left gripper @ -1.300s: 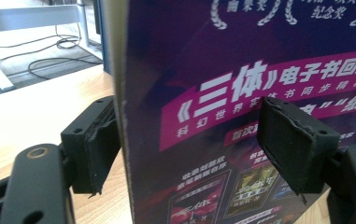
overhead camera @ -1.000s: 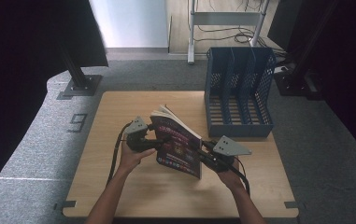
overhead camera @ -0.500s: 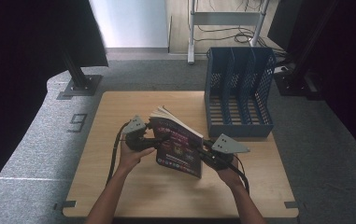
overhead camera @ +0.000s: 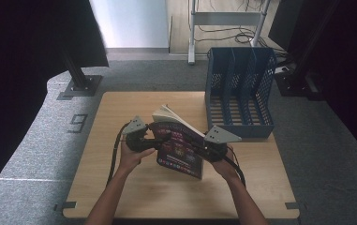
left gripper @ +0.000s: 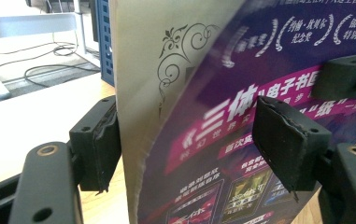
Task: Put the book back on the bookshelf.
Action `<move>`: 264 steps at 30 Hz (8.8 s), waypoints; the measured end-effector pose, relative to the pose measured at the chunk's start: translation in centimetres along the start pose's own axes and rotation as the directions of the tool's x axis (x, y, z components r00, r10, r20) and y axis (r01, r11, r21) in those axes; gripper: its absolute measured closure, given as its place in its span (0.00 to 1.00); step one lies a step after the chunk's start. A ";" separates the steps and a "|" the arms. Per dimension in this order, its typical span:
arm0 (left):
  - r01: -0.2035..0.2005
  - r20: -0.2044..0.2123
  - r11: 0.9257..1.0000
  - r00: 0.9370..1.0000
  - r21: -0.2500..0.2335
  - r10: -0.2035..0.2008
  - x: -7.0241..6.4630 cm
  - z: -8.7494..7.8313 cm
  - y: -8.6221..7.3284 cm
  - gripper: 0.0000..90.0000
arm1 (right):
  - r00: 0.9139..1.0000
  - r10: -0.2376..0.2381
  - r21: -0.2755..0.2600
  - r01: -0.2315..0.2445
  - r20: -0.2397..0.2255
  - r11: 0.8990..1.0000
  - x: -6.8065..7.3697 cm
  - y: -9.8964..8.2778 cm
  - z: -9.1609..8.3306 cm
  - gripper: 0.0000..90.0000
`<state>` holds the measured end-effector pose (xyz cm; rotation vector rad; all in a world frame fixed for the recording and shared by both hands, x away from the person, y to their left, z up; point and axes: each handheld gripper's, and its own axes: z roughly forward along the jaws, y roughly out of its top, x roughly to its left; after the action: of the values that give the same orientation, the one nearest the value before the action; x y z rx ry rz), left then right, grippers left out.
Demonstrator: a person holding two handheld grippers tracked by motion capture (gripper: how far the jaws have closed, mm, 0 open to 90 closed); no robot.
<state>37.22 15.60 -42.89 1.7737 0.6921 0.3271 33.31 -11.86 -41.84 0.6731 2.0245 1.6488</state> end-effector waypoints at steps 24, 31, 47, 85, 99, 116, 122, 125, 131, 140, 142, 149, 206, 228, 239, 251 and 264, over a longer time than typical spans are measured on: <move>-0.006 -0.081 0.999 0.997 0.051 0.010 -0.8 -1.1 -1.8 0.30 | 0.995 0.090 0.014 -0.090 0.036 0.996 -0.4 0.0 0.5 0.91; 0.024 -0.109 0.997 0.994 0.076 -0.016 -0.5 -2.1 -3.4 0.30 | 0.994 0.099 0.007 -0.099 0.044 0.995 -0.5 -0.1 0.4 0.91; 0.037 -0.115 0.997 0.993 0.073 -0.028 -0.5 -3.1 -5.1 0.30 | 0.989 0.123 0.010 -0.124 0.080 0.992 -0.4 0.1 0.5 0.91; 0.068 -0.112 0.995 0.992 0.070 -0.059 -0.3 -3.2 -5.7 0.31 | 0.985 0.132 -0.055 -0.126 0.110 0.990 -0.3 2.0 -0.3 0.91; 0.068 -0.118 0.995 0.991 0.080 -0.058 -0.3 -3.3 -5.7 0.31 | 0.982 0.138 -0.068 -0.130 0.128 0.989 -0.7 2.5 -0.7 0.91; 0.075 -0.119 0.994 0.991 0.081 -0.065 -0.2 -3.4 -5.8 0.31 | 0.980 0.144 -0.087 -0.133 0.137 0.987 -1.2 3.1 -1.1 0.91; 0.078 -0.121 0.994 0.990 0.078 -0.068 -0.1 -3.5 -5.8 0.31 | 0.979 0.140 -0.092 -0.127 0.147 0.988 -1.4 3.5 -1.3 0.91; 0.079 -0.123 0.994 0.990 0.074 -0.070 -0.1 -3.6 -5.8 0.31 | 0.978 0.142 -0.099 -0.128 0.149 0.987 -1.5 3.8 -1.4 0.91; 0.082 -0.126 0.994 0.989 0.072 -0.073 0.1 -3.8 -5.8 0.31 | 0.976 0.139 -0.100 -0.123 0.166 0.987 -1.9 4.0 -1.7 0.91; 0.083 -0.127 0.994 0.989 0.074 -0.073 0.1 -3.8 -5.8 0.31 | 0.972 0.141 -0.114 -0.121 0.186 0.986 -2.4 4.5 -2.6 0.91; 0.083 -0.127 0.994 0.989 0.074 -0.073 0.1 -3.8 -5.8 0.31 | 0.971 0.143 -0.121 -0.121 0.190 0.985 -2.5 4.6 -2.8 0.91; 0.084 -0.136 0.994 0.988 0.065 -0.075 0.1 -3.9 -5.8 0.31 | 0.969 0.144 -0.131 -0.119 0.199 0.984 -2.8 4.8 -3.3 0.91; 0.086 -0.153 0.992 0.986 0.090 -0.071 0.3 -3.5 -6.2 0.32 | 0.923 0.175 -0.184 -0.116 0.342 0.976 -6.6 7.0 -7.0 0.91; 0.091 -0.150 0.991 0.986 0.095 -0.076 0.4 -3.4 -6.3 0.32 | 0.886 0.211 -0.202 -0.137 0.414 0.970 -8.8 7.0 -8.6 0.91; 0.092 -0.150 0.991 0.986 0.093 -0.077 0.4 -3.4 -6.3 0.32 | 0.869 0.226 -0.213 -0.143 0.441 0.966 -9.6 7.2 -8.8 0.91; 0.092 -0.150 0.991 0.986 0.093 -0.077 0.5 -3.5 -6.3 0.32 | 0.845 0.249 -0.219 -0.161 0.472 0.962 -10.9 7.0 -8.4 0.91; 0.090 -0.151 0.991 0.986 0.096 -0.075 0.5 -3.4 -6.3 0.32 | 0.831 0.249 -0.220 -0.157 0.498 0.963 -11.8 7.1 -7.9 0.91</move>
<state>33.90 19.70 -47.84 1.8244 0.8991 0.3740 38.37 -24.03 -33.02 1.1636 1.4425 1.5126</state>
